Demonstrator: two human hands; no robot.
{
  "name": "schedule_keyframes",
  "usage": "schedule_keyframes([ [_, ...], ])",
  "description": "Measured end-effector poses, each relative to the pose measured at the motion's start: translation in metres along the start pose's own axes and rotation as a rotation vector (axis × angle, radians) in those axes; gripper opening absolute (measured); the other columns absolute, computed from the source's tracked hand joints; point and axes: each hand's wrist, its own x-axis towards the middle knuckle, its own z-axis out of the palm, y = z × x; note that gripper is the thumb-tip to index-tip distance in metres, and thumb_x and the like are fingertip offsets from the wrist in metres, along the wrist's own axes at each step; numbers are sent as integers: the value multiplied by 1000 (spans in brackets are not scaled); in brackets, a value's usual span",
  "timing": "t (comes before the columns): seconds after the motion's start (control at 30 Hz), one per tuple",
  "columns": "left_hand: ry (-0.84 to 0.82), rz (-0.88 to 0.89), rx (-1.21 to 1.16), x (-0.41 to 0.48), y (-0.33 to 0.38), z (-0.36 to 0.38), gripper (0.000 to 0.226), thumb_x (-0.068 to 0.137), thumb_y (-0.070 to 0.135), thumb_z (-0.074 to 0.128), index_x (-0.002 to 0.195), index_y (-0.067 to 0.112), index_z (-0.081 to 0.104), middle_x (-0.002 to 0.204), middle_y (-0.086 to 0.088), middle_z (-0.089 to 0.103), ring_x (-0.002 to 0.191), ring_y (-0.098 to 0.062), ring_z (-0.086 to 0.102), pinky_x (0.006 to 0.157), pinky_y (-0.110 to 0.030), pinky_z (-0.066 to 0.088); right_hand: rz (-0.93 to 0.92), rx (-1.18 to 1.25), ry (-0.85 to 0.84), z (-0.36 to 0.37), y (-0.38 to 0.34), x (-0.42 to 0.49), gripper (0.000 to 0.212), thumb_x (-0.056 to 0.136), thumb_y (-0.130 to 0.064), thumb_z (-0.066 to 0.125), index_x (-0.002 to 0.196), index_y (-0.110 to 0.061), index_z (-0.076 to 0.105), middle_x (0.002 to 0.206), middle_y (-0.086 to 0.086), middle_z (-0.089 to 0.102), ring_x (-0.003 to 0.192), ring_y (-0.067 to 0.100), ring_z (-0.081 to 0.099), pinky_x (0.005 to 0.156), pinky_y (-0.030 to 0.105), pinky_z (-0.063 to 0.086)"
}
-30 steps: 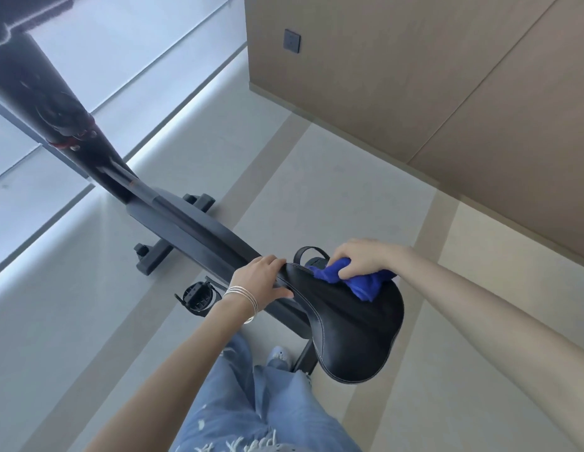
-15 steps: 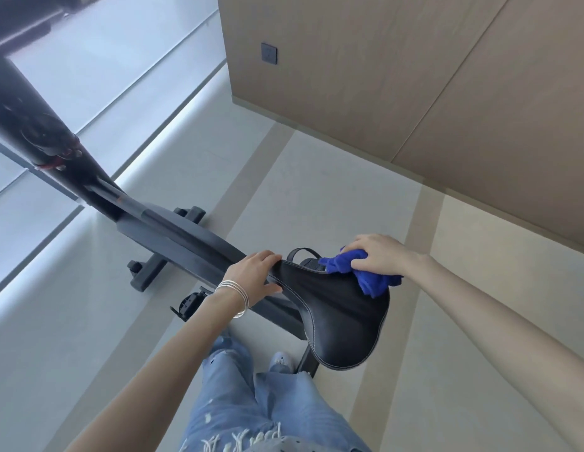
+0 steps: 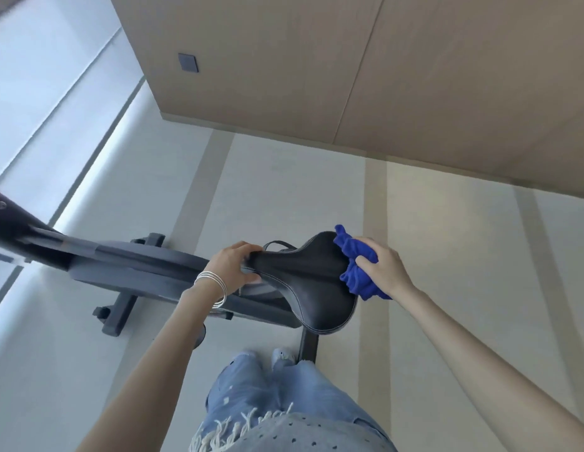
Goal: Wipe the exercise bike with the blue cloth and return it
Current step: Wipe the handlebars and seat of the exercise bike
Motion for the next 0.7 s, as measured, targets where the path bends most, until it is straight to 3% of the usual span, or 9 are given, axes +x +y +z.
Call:
schedule_keyframes([
  [0.13,12,38,-9,-5,-2,2,52,75,21,74,123,21,56,120,3,59,97,-23,58,82,-25,44,86,165,131,20,0,-37,36,82,-9,51,107,-34,59,99,-11,67,92,16,62,81,25,47],
  [0.23,-15,62,-14,-8,0,-1,54,76,19,73,126,16,54,124,-2,58,100,-28,59,88,-37,49,138,175,182,34,-2,-66,39,80,-10,52,105,-40,58,101,-16,66,92,12,62,83,28,49],
  [0.33,-44,77,1,-7,1,-6,53,77,18,71,127,15,54,125,-3,57,103,-28,59,90,-39,49,192,182,238,48,-7,-92,41,80,-12,53,101,-47,56,101,-21,65,93,8,62,87,32,51],
  [0.5,-152,144,69,-4,-6,-13,61,76,4,61,134,16,46,133,-4,51,113,-29,54,95,-38,46,255,227,336,77,-16,-127,42,78,-10,56,112,-36,57,107,-13,65,96,12,61,90,39,50],
  [0.6,-222,170,109,0,-10,-18,67,75,0,58,138,17,41,135,-5,48,117,-28,51,98,-37,44,265,212,275,91,-23,-152,45,76,-9,57,109,-40,55,108,-15,64,95,11,61,86,31,50],
  [0.7,-245,202,47,4,-16,-23,65,75,-5,58,136,12,44,132,-10,52,119,-29,50,102,-35,41,175,-81,123,98,-35,-162,46,72,-19,59,114,-39,57,112,-12,62,97,11,59,83,24,46],
])
